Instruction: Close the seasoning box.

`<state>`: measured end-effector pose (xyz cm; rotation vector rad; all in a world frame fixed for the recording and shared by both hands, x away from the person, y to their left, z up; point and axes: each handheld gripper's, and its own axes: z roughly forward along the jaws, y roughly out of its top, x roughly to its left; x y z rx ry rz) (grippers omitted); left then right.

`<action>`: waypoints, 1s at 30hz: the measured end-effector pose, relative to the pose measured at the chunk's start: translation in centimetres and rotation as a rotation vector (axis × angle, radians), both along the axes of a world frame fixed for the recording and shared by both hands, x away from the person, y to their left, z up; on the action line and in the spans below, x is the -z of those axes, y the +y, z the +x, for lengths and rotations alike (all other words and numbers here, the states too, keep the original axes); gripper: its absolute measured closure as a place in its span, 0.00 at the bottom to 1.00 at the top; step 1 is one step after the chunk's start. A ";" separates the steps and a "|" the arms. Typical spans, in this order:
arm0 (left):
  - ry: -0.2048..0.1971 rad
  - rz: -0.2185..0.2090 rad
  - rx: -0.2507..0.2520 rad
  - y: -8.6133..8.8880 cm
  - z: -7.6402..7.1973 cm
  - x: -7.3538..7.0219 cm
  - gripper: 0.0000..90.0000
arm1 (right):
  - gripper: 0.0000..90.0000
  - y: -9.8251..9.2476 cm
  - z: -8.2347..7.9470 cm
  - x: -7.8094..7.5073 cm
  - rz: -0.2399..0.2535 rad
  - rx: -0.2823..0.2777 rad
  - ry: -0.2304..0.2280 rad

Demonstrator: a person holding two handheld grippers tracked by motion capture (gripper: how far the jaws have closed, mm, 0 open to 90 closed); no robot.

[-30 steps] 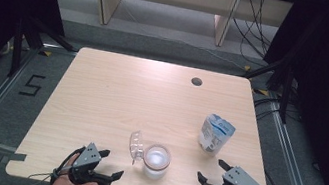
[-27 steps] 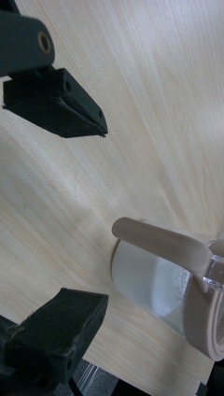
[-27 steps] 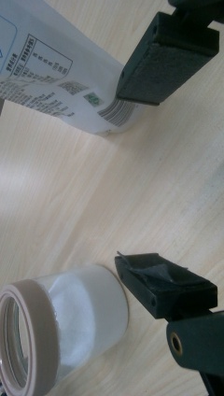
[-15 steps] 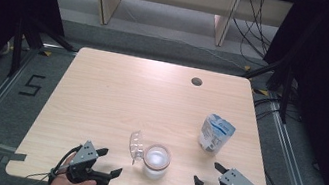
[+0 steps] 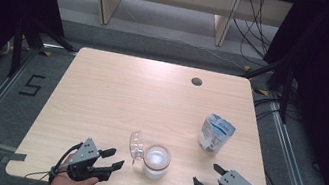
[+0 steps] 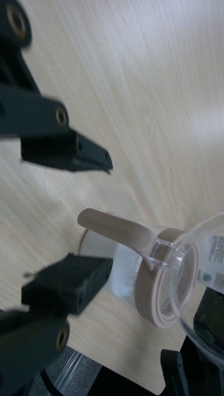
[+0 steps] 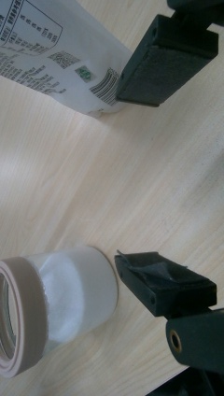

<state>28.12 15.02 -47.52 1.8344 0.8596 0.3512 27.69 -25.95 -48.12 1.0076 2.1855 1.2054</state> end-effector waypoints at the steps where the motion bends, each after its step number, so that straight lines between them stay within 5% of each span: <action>1: 0.001 0.000 -0.013 -0.2 -0.1 -0.2 0.64 | 0.21 0.0 0.0 0.0 0.002 0.002 0.002; 5: -0.013 0.006 -0.006 -0.8 -0.1 -0.7 0.81 | 0.22 0.0 -0.1 0.0 0.006 0.002 0.009; 7: -0.023 0.013 0.005 -1.1 -0.1 -0.8 0.86 | 0.22 -0.1 0.0 0.0 -0.001 -0.002 -0.019; 13: -0.036 0.007 -0.003 -1.4 -0.2 -1.5 0.97 | 0.22 0.0 -0.1 0.0 -0.002 -0.007 -0.005; 21: -0.059 0.025 0.034 -1.8 -0.4 -2.2 0.99 | 0.23 0.1 -0.1 0.1 0.000 -0.006 0.005; 30: -0.052 -0.007 0.031 -2.3 -0.3 -2.3 0.99 | 0.23 0.1 -0.1 0.1 0.004 -0.008 0.014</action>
